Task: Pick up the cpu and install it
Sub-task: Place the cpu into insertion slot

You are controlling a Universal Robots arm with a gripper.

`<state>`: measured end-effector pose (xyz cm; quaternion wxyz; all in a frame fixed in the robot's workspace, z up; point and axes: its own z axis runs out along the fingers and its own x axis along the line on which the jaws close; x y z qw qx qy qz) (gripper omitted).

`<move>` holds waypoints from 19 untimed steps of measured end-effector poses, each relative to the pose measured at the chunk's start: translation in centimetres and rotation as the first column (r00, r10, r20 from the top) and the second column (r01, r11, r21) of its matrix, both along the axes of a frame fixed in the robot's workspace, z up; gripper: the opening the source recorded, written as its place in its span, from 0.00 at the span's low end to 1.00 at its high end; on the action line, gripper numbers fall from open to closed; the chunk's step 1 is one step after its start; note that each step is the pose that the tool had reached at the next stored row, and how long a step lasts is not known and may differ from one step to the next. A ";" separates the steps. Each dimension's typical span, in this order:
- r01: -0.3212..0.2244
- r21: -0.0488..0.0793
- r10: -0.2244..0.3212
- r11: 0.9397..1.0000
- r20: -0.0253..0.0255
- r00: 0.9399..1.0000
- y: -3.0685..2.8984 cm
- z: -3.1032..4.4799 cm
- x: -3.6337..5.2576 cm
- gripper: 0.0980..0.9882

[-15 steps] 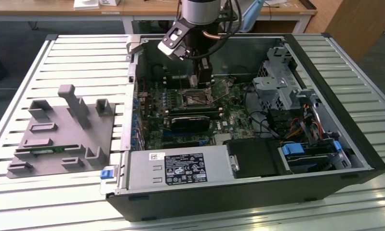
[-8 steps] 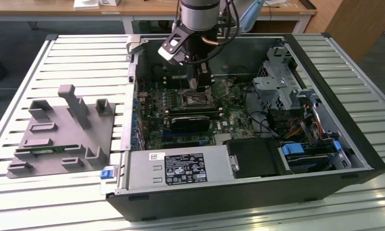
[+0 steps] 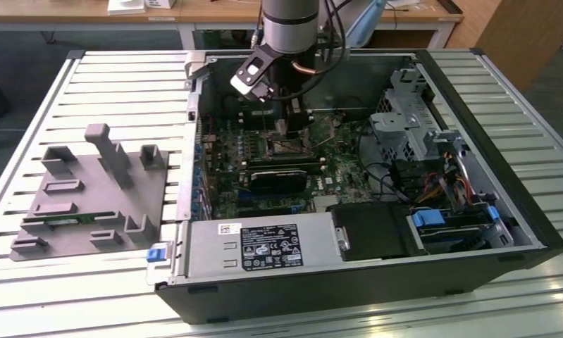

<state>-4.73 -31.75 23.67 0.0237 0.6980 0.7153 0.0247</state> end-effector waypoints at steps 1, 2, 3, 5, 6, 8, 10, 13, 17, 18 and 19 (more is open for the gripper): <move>0.000 0.000 0.000 1.000 0.000 1.000 0.00 -0.18 -0.11 0.50; -0.002 0.000 0.002 1.000 0.000 1.000 0.00 -0.36 -0.19 0.50; -0.004 0.000 0.004 1.000 0.000 1.000 0.00 -0.55 -0.23 0.50; -0.007 0.000 0.007 1.000 0.000 1.000 0.00 -0.91 -0.29 0.50; -0.007 0.000 0.007 1.000 0.000 1.000 0.00 -1.08 -0.30 0.50; -0.006 0.001 0.006 1.000 0.000 1.000 0.00 -1.44 -0.30 0.50; -0.006 0.002 0.006 1.000 0.000 1.000 0.00 -1.80 -0.30 0.50; -0.002 0.002 0.002 1.000 0.000 1.000 0.00 -2.19 -0.30 0.50; 0.017 0.002 -0.017 1.000 0.000 1.000 0.00 -2.57 -0.30 0.50; 0.018 0.002 -0.018 1.000 0.000 1.000 0.00 -2.61 -0.31 0.50; 0.018 0.002 -0.018 1.000 0.000 1.000 0.00 -2.64 -0.31 0.50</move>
